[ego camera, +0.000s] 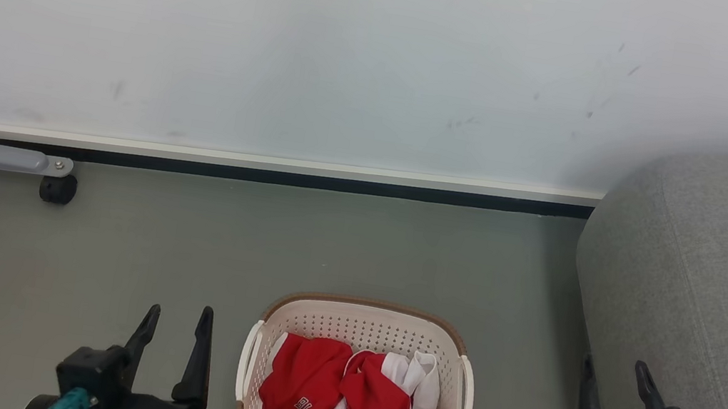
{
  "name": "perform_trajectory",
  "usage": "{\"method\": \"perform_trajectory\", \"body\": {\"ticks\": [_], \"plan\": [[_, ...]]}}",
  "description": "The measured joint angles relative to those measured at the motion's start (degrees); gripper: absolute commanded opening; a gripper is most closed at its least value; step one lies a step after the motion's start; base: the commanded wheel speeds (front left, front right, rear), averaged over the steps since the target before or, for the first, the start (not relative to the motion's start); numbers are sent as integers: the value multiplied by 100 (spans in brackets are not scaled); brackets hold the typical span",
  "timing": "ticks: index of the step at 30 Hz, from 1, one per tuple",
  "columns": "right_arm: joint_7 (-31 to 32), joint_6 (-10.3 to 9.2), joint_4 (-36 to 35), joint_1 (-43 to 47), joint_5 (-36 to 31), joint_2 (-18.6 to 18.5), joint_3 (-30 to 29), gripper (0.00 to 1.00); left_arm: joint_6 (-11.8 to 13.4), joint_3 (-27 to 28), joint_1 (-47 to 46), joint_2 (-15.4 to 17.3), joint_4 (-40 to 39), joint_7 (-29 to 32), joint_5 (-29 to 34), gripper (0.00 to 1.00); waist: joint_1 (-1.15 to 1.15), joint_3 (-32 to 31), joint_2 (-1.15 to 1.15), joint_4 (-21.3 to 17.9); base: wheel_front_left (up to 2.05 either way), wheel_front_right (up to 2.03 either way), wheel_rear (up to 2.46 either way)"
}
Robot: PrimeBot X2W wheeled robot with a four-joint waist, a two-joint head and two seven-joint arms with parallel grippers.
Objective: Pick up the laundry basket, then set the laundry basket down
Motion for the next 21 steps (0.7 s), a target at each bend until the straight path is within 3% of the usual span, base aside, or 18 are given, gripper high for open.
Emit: {"method": "perform_trajectory", "body": {"ticks": [9,21], "plan": [[-53,-104,-156,36,-735,2,118,100,108,-144,-2,13,-2,-165,623,100,0,-23,0,5,0,0,0],[-41,-104,-256,108,-773,16,76,100,108,-101,-2,13,-3,-165,712,100,0,-7,0,-21,0,0,0]]}}
